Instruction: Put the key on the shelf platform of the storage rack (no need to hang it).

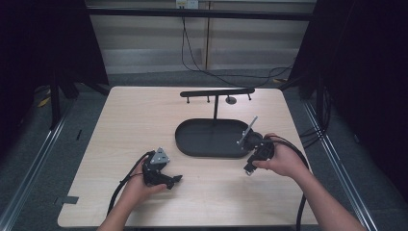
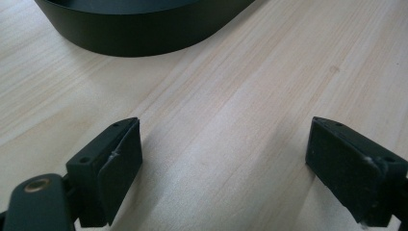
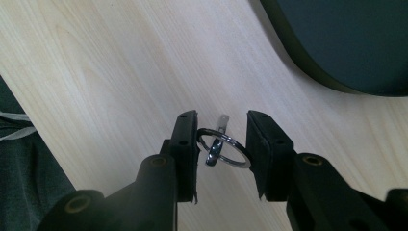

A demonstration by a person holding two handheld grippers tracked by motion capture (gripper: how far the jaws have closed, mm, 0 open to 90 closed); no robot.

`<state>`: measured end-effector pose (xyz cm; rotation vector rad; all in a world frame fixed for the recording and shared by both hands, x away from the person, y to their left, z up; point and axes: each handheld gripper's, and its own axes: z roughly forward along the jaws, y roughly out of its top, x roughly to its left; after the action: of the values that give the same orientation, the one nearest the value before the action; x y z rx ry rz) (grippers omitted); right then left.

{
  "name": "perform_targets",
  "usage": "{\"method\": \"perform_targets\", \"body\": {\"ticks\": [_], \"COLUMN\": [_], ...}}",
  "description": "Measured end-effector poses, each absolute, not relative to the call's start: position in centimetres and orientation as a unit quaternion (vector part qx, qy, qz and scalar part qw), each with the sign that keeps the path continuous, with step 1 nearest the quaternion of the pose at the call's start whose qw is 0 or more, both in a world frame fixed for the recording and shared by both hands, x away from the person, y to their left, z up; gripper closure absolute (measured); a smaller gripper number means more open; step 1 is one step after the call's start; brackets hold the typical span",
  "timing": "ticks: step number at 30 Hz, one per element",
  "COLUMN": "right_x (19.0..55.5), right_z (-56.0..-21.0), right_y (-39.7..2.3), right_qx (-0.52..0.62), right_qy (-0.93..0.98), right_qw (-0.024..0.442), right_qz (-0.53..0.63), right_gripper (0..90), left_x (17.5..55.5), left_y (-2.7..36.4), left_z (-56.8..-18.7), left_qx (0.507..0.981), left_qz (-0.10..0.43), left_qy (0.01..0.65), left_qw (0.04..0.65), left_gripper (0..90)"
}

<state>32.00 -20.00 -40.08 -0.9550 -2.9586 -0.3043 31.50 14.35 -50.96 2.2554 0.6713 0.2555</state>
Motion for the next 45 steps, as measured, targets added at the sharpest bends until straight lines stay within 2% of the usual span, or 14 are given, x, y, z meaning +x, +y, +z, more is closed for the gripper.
{"method": "perform_targets", "body": {"ticks": [7,8,19,45], "right_x": [32.6,32.7,33.3,35.3], "right_z": [-39.5,-39.4,-39.0,-37.2], "right_y": [-19.9,-19.9,-20.4,-19.5], "right_qx": [-0.307,-0.305,-0.312,-0.311], "right_qy": [-0.947,-0.948,-0.944,-0.946], "right_qw": [0.01,0.012,0.019,-0.001], "right_qz": [-0.091,-0.091,-0.103,-0.093], "right_gripper": [67.5,89.1,89.8,89.8], "left_x": [31.5,31.5,31.5,31.5], "left_y": [14.4,14.4,14.4,14.3], "left_z": [-51.0,-51.0,-51.0,-51.0], "left_qx": [0.882,0.882,0.882,0.879], "left_qz": [0.1,0.1,0.1,0.102], "left_qy": [0.262,0.262,0.263,0.266], "left_qw": [0.378,0.378,0.378,0.382], "left_gripper": [12.3,12.3,12.3,12.4]}}
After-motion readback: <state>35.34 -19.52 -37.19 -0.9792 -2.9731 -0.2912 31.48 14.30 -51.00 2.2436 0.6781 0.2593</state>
